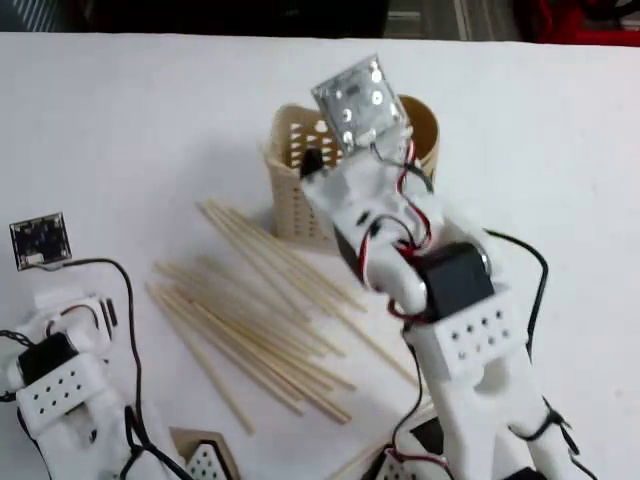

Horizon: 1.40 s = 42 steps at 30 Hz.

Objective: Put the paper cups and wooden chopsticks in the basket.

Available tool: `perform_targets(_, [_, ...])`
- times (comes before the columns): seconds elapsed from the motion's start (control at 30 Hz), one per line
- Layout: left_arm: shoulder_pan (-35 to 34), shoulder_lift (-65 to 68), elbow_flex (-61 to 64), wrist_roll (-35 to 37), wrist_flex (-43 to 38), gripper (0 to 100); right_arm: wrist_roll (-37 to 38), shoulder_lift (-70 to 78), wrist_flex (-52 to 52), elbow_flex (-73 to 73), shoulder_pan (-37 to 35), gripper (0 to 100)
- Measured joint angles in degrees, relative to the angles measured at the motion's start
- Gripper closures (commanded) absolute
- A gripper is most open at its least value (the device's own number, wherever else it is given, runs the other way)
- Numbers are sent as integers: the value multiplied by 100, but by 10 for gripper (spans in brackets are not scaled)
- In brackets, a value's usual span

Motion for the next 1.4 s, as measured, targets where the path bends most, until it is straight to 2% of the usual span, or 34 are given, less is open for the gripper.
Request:
perform_targets(0.17, [0,0,0,0,0,828,0,-105,1310,0,-818,854])
perform_targets(0.37, [0,0,0,0,0,828,202,202,1582,642,-1451,852])
perform_targets(0.67, [0,0,0,0,0,828,343,2136,791,809,-2031,850])
perform_targets(1.03, [0,0,0,0,0,828,949,4105,-501,809,-2048,850])
perform_targets(1.4, [0,0,0,0,0,828,958,5301,-563,255,-2101,854])
